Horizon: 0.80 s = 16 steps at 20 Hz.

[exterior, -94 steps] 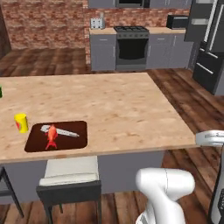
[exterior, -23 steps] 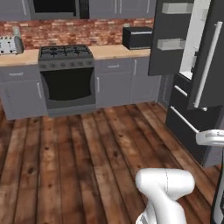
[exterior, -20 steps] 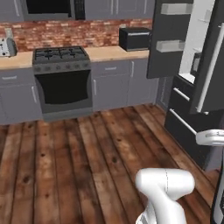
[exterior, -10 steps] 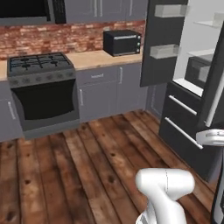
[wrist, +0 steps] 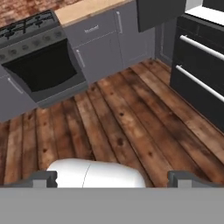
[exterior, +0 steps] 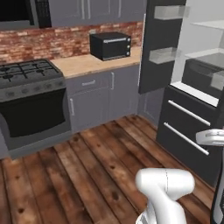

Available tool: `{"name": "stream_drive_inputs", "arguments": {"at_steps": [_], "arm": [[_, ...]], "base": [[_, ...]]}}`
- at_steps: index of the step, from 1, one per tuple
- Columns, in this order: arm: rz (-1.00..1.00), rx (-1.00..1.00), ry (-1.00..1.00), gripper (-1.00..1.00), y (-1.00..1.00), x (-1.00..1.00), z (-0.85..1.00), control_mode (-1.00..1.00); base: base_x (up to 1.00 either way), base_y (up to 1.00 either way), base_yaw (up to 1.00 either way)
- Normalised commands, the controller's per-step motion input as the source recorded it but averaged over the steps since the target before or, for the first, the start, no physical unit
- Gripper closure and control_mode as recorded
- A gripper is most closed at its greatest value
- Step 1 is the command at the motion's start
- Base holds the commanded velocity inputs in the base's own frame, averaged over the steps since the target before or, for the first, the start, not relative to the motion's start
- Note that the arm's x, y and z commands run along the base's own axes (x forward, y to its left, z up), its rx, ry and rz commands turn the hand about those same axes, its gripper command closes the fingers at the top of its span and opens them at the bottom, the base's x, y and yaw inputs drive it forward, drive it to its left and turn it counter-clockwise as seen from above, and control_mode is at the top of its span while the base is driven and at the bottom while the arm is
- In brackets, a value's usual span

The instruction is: Gather the carrot and eggplant from the fridge and place them on a tray on the dining counter. Then gather the fishs from the fridge and place them on the other tray.

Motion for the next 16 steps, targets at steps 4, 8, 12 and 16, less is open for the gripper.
{"name": "stream_drive_inputs", "arguments": {"at_steps": [4,8,12,16], "arm": [[0.0,0.0,0.0,-1.0,0.0,0.0,0.0,1.0],[0.0,0.0,0.0,-1.0,0.0,0.0,0.0,1.0],[0.0,0.0,0.0,-1.0,0.0,0.0,0.0,1.0],[0.0,0.0,0.0,-1.0,0.0,0.0,0.0,1.0]], "base": [[0.55,0.45,-0.33],[0.56,0.45,-0.34],[0.52,0.51,-0.34],[0.47,0.48,-0.34]]}}
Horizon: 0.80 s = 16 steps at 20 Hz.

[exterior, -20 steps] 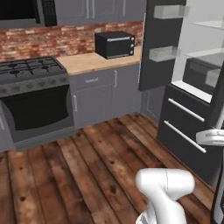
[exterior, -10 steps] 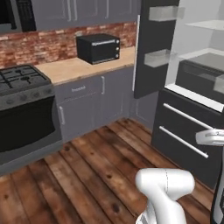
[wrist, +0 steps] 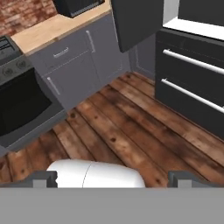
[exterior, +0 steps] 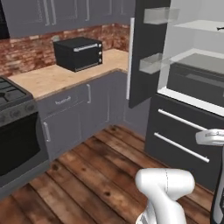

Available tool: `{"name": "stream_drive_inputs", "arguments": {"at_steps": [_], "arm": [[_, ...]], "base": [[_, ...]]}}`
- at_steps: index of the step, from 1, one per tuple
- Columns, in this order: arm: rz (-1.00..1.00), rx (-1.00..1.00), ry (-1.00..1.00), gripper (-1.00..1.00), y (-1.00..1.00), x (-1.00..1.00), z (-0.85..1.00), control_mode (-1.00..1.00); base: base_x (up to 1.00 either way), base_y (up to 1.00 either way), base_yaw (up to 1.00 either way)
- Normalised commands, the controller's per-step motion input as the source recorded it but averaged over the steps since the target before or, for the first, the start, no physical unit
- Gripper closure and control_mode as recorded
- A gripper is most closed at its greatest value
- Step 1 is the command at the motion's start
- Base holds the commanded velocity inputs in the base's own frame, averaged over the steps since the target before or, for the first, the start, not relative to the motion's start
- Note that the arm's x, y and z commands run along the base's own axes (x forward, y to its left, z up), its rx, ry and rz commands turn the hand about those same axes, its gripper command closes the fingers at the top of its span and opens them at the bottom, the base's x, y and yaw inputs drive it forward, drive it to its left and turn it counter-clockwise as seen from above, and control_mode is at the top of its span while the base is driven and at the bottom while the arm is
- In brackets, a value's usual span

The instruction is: Gather the carrot and eggplant from the fridge and place them on a tray on the dining counter. Then gather the fishs from the fridge and place them on the other tray.

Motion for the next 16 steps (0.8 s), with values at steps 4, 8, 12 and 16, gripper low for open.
{"name": "stream_drive_inputs", "arguments": {"at_steps": [4,8,12,16], "arm": [[0.0,0.0,0.0,-1.0,0.0,0.0,0.0,1.0],[0.0,0.0,0.0,-1.0,0.0,0.0,0.0,1.0],[0.0,0.0,0.0,-1.0,0.0,0.0,0.0,1.0],[0.0,0.0,0.0,-1.0,0.0,0.0,0.0,1.0]], "base": [[0.45,0.39,-0.36],[0.42,0.39,-0.37],[0.42,0.42,-0.36],[0.41,0.4,-0.36]]}}
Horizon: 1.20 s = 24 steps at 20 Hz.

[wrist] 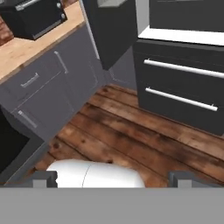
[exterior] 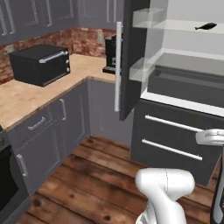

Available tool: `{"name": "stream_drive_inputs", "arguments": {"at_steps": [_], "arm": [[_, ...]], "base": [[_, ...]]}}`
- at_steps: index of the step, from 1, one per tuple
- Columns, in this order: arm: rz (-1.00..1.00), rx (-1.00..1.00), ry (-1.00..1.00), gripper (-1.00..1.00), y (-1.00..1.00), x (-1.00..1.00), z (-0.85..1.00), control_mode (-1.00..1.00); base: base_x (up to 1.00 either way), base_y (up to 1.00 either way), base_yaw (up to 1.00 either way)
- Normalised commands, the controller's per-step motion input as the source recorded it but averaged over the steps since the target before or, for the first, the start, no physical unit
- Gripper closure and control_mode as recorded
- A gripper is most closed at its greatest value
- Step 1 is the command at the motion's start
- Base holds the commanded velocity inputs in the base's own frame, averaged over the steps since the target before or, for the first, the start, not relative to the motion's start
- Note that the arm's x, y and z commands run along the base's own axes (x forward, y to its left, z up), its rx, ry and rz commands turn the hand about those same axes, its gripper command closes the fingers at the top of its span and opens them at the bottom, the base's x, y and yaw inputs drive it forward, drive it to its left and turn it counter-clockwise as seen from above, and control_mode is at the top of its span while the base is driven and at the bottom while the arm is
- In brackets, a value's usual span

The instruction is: Gather the carrot and eggplant from the fridge and place them on a tray on the dining counter. Then gather the fishs from the fridge and place them on the other tray.

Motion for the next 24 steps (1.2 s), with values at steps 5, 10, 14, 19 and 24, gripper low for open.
{"name": "stream_drive_inputs", "arguments": {"at_steps": [5,10,14,19,24], "arm": [[0.0,0.0,0.0,-1.0,0.0,0.0,0.0,1.0],[0.0,0.0,0.0,-1.0,0.0,0.0,0.0,1.0],[0.0,0.0,0.0,-1.0,0.0,0.0,0.0,1.0],[0.0,0.0,0.0,-1.0,0.0,0.0,0.0,1.0],[0.0,0.0,0.0,-1.0,0.0,0.0,0.0,1.0]], "base": [[0.42,0.23,-0.37],[0.42,0.18,-0.39],[0.45,0.23,-0.38],[0.5,0.32,-0.36],[0.53,0.27,-0.34]]}}
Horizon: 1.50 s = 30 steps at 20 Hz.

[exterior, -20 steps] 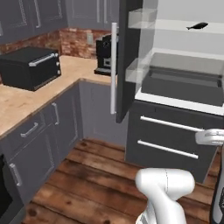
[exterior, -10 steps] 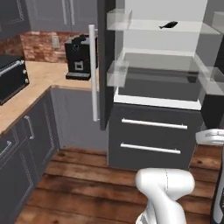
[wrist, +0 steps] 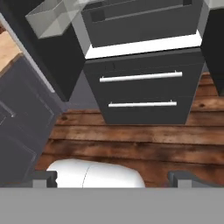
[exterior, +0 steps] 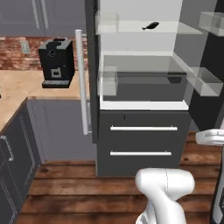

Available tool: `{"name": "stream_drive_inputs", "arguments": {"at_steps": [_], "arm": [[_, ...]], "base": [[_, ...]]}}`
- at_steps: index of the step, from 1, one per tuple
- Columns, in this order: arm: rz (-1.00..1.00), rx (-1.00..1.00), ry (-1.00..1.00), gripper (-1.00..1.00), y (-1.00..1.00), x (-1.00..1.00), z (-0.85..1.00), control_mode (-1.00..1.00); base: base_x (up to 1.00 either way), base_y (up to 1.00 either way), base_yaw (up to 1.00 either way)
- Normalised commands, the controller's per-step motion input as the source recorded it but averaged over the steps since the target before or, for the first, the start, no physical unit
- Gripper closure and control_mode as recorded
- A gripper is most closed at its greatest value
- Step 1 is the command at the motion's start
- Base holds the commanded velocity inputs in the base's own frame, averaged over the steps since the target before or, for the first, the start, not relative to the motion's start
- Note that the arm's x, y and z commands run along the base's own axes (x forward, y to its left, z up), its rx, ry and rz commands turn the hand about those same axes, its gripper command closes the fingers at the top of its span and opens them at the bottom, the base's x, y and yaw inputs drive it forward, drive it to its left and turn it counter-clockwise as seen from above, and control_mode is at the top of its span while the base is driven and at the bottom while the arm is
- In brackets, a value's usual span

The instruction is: Gather the carrot and eggplant from the fridge and place them on a tray on the dining counter. Then gather the fishs from the fridge and place them on the other tray.

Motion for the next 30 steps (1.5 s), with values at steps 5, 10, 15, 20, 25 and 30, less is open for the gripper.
{"name": "stream_drive_inputs", "arguments": {"at_steps": [5,10,15,20,25,30], "arm": [[0.0,0.0,0.0,-1.0,0.0,0.0,0.0,1.0],[0.0,0.0,0.0,-1.0,0.0,0.0,0.0,1.0],[0.0,0.0,0.0,-1.0,0.0,0.0,0.0,1.0],[0.0,0.0,0.0,-1.0,0.0,0.0,0.0,1.0],[0.0,0.0,0.0,-1.0,0.0,0.0,0.0,1.0],[0.0,0.0,0.0,-1.0,0.0,0.0,0.0,1.0]], "base": [[0.54,0.34,-0.32],[0.49,0.34,-0.27],[0.54,0.2,-0.14],[0.63,0.04,0.0],[0.6,0.05,0.07],[0.43,0.0,0.07]]}}
